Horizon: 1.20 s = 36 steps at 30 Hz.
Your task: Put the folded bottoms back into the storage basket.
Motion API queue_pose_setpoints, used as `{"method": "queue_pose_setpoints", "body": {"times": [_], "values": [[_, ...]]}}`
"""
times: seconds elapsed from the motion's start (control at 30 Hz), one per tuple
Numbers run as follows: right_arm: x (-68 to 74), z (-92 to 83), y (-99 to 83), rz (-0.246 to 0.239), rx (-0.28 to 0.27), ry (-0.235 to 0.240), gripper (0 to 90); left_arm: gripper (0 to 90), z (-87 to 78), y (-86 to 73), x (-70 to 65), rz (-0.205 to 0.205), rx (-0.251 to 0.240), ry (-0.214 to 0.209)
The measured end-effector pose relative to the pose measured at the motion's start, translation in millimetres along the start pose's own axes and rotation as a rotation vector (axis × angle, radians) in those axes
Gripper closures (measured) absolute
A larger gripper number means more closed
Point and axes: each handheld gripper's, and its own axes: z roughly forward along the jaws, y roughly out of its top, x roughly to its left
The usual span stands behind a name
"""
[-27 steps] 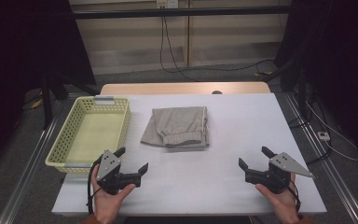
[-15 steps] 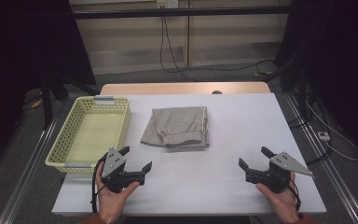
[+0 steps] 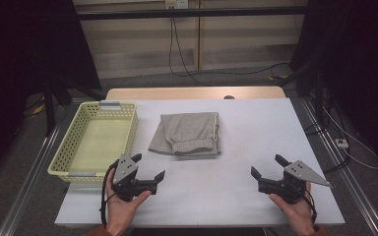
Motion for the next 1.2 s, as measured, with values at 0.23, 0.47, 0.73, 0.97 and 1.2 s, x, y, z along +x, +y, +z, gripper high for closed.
{"method": "queue_pose_setpoints", "body": {"times": [0.23,0.47,0.73,0.97,1.2], "values": [[-0.9,0.0,0.2,0.001,0.001,0.000,4.3,5.0,12.4,12.9,0.4,0.013,0.012,-0.012],[-0.8,-0.4,0.6,0.003,0.000,0.002,4.4,4.4,28.7,21.5,0.0,0.036,0.030,-0.001],[-0.7,-0.2,0.5,0.003,0.003,0.006,4.4,4.4,35.6,31.3,4.6,0.016,0.034,-0.003],[0.0,0.1,0.4,0.000,0.006,0.011,4.4,6.2,52.1,37.5,9.5,-0.002,0.052,-0.015],[-0.6,0.1,0.2,0.001,0.007,0.012,4.4,5.9,65.7,44.3,17.2,-0.051,0.102,-0.009]]}}
